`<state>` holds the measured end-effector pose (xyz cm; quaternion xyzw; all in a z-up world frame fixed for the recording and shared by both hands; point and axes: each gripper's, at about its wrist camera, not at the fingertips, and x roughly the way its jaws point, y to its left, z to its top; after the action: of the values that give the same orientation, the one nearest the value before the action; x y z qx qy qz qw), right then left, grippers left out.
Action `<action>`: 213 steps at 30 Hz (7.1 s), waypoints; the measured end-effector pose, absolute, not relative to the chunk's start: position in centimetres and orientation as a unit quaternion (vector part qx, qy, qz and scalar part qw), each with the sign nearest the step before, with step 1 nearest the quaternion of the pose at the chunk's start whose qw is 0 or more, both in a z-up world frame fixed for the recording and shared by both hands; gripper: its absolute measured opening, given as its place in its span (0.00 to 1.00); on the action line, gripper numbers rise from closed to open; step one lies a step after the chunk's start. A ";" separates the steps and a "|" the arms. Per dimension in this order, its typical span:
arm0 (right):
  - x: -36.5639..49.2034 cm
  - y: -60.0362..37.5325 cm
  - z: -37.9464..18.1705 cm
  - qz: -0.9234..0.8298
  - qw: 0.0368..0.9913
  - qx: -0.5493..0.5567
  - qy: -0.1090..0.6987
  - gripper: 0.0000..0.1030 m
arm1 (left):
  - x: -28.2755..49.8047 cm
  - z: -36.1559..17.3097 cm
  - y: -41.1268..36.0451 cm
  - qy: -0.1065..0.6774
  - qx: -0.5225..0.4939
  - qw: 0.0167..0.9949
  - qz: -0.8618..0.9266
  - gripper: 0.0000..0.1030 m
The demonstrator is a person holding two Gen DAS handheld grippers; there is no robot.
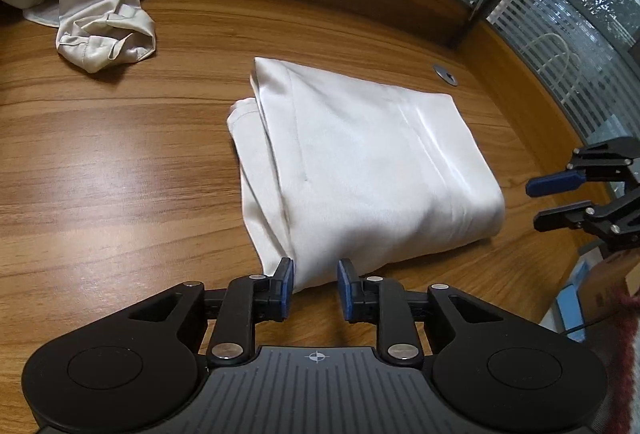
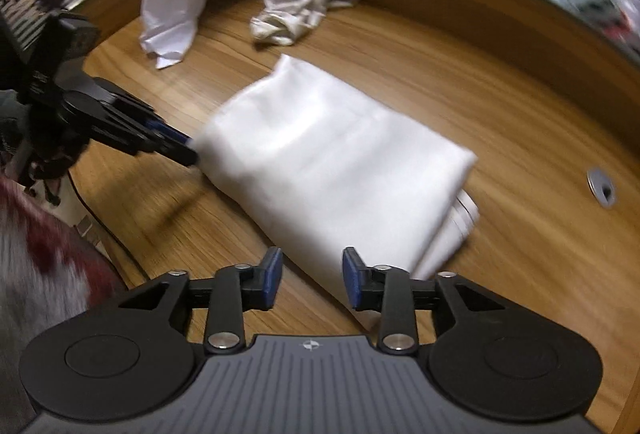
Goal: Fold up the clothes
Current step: 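Pinch the bundle edge with the left tool while the right tool pinches beside it, then lift the folded beige shirt off the desk with both tools, then carry the shirt with both tools and lower it into the cardboard box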
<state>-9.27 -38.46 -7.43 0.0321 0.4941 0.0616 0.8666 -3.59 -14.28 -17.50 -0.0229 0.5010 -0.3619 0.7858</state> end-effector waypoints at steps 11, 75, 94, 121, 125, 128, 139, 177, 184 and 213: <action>-3.4 -31.4 -8.4 0.084 0.864 -0.037 0.495 0.51 | -3.9 -17.8 -13.6 0.480 -0.025 0.791 -0.379 0.09; 0.0 -28.2 -9.9 0.084 0.873 -0.097 0.470 0.32 | 4.8 -20.4 -18.6 0.600 -0.259 0.717 -0.243 0.26; -9.0 -45.8 -13.0 -0.108 0.857 0.218 0.454 0.89 | 7.7 -19.1 -20.5 0.624 -0.089 0.729 -0.266 0.26; -3.9 -47.1 -17.5 -0.033 0.845 0.325 0.423 0.21 | 7.4 -18.7 -20.0 0.614 -0.131 0.723 -0.289 0.24; -5.2 -46.3 -15.7 -0.053 0.849 0.334 0.406 0.20 | 6.7 -16.1 -21.6 0.590 -0.095 0.733 -0.324 0.22; -7.0 -45.7 -13.6 -0.073 0.854 0.341 0.388 0.19 | 5.9 -13.9 -23.4 0.568 -0.059 0.741 -0.353 0.21; -19.3 -44.1 -5.5 -0.232 0.842 0.381 0.302 0.19 | 1.7 -7.0 -32.0 0.508 0.020 0.702 -0.499 0.21; -73.4 -42.0 6.2 -0.731 0.583 0.325 0.143 0.19 | -38.8 1.1 -73.6 0.272 0.202 0.446 -0.828 0.21; -76.5 -45.2 3.0 -0.728 0.576 0.345 0.140 0.19 | -41.5 -1.0 -79.5 0.288 0.227 0.465 -0.806 0.21; -73.5 -40.6 -2.0 -0.756 0.382 0.477 -0.236 0.19 | -55.3 2.5 -95.5 0.178 0.537 0.085 -0.820 0.21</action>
<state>-73.49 -40.58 -2.04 0.4772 -0.2364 -0.7555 0.3815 -55.34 -95.50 2.53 0.5372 0.1783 -0.8200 0.0854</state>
